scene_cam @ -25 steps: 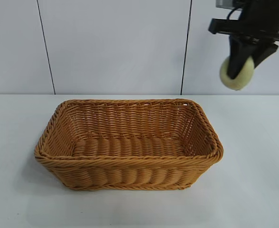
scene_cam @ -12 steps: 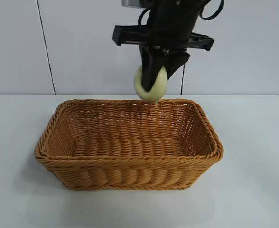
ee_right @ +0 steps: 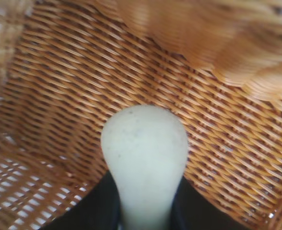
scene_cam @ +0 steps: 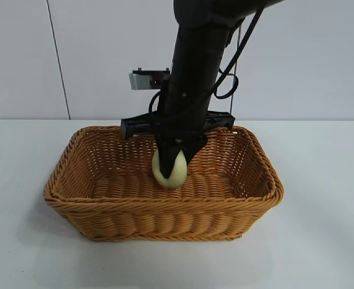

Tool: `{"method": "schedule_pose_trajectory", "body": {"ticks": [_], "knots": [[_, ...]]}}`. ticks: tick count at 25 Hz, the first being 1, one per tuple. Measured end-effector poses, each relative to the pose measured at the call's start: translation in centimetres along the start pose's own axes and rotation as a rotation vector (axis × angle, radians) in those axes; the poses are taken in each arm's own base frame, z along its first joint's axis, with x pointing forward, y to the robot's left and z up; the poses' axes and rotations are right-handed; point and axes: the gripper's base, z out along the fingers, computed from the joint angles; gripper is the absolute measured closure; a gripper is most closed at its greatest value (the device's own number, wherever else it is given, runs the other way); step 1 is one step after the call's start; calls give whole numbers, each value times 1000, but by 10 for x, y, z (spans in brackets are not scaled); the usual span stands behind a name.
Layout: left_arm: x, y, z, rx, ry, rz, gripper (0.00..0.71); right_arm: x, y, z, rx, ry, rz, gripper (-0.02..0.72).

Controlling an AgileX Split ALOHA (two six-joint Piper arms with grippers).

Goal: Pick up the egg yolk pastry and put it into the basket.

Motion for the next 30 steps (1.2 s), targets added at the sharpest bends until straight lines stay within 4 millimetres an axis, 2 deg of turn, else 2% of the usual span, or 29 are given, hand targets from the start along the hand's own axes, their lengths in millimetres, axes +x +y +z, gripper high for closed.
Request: {"method": "schedule_pose_trajectory", "body": {"ticks": [2,3,4,7,10,15,19,23,30], "knots": [[0,0,0,0,0,0,15,0,0,2,1,3,0,528],[0,0,0,0,0,0,15,0,0,1,1,2,0,482],[0,0,0,0,0,0,15,-1,0,1,1,-1,-1,426],[0,0,0,0,0,0,15,-2,0,-3,1,-6,-7,176],[0,0,0,0,0,0,15,-8,2,-20,16,-19,-31,73],[0,0,0,0,0,0,15,-27,1,-71,71,-55,-67,48],[0,0,0,0,0,0,15,-42,-16,-104,115,-140,-45,48],[0,0,0,0,0,0,15,-48,-52,-115,148,-170,26,48],[0,0,0,0,0,0,15,-45,-140,-127,208,-175,202,48]]}}
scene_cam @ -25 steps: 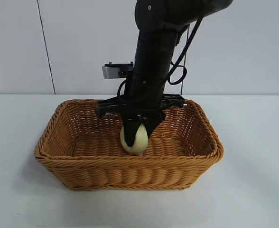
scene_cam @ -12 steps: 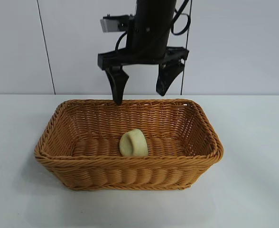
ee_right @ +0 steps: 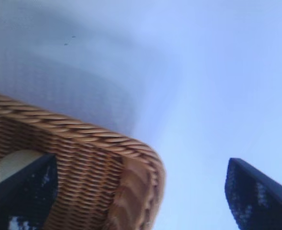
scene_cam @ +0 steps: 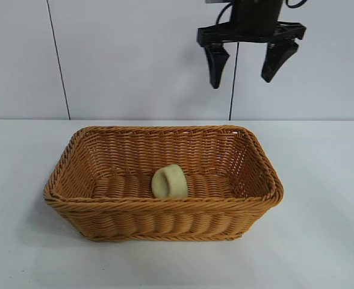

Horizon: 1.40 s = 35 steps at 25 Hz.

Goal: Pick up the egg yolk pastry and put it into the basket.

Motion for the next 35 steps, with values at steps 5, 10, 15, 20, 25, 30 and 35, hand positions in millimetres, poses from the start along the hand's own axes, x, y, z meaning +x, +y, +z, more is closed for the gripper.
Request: {"method": "schedule_pose_trajectory", "body": {"ticks": [5,10,15,20,25,30,35], "knots": [[0,0,0,0,0,0,15,0,-76,2,61,4,146,48],[0,0,0,0,0,0,15,6,-126,1,87,6,253,50],[0,0,0,0,0,0,15,7,-133,-1,69,2,281,54],[0,0,0,0,0,0,15,19,-118,-15,49,19,239,62],[0,0,0,0,0,0,15,62,-97,-25,30,127,197,62],[0,0,0,0,0,0,15,127,-76,-43,14,239,150,62],[0,0,0,0,0,0,15,196,-67,-64,2,297,150,62]]}}
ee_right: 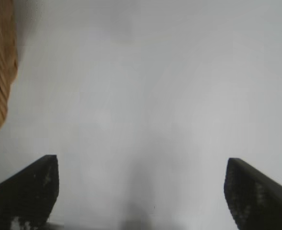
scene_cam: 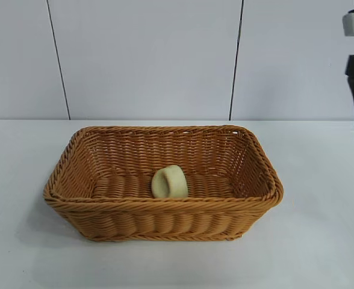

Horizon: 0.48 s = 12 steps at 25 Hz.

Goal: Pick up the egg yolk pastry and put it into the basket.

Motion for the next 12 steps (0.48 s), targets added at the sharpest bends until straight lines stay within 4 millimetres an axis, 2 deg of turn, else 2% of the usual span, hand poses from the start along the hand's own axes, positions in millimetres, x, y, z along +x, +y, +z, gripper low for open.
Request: {"method": "schedule_pose_trajectory", "body": {"ticks": [6,12], "knots": [[0,0,0,0,0,0,14,87,-5,1,-4,-65,-17,62],[0,0,0,0,0,0,14,151,-9,8,-7,-318,-81,62]]}}
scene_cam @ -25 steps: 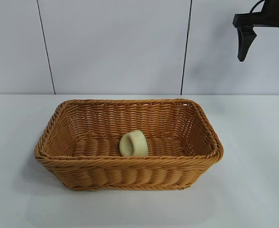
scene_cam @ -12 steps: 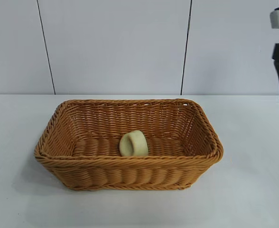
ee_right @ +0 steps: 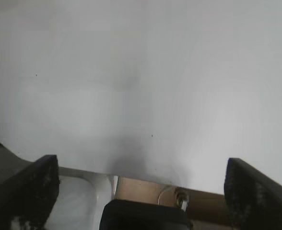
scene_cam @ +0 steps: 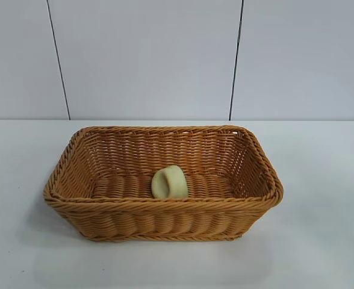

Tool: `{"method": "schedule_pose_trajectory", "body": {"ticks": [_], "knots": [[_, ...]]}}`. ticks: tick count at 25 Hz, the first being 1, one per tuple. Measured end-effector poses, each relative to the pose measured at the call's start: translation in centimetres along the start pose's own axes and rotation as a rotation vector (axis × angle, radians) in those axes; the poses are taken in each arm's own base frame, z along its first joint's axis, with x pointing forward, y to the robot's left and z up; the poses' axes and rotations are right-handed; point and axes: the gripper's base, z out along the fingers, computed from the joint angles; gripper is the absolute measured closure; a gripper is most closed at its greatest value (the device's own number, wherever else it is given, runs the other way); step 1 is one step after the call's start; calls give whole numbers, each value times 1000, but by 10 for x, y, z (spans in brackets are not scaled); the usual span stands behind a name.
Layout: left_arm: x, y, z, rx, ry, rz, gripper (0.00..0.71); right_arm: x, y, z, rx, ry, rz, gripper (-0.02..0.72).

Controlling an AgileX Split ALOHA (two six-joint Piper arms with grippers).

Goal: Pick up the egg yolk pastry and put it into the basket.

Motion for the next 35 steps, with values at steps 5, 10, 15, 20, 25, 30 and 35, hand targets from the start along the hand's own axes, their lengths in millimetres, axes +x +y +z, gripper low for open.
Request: {"method": "schedule_pose_trajectory", "body": {"ticks": [5,10,15,20,25,30,35], "knots": [[0,0,0,0,0,0,14,29,1,-29,7,-237,-19,62],[0,0,0,0,0,0,14,51,2,-51,7,-431,-19,62],[0,0,0,0,0,0,14,71,2,-65,10,-585,-3,62],[0,0,0,0,0,0,14,94,4,-75,29,-738,14,62],[0,0,0,0,0,0,14,99,4,-77,24,-775,16,62],[0,0,0,0,0,0,14,99,5,-77,23,-778,16,62],[0,0,0,0,0,0,14,99,5,-77,23,-778,16,62]]}}
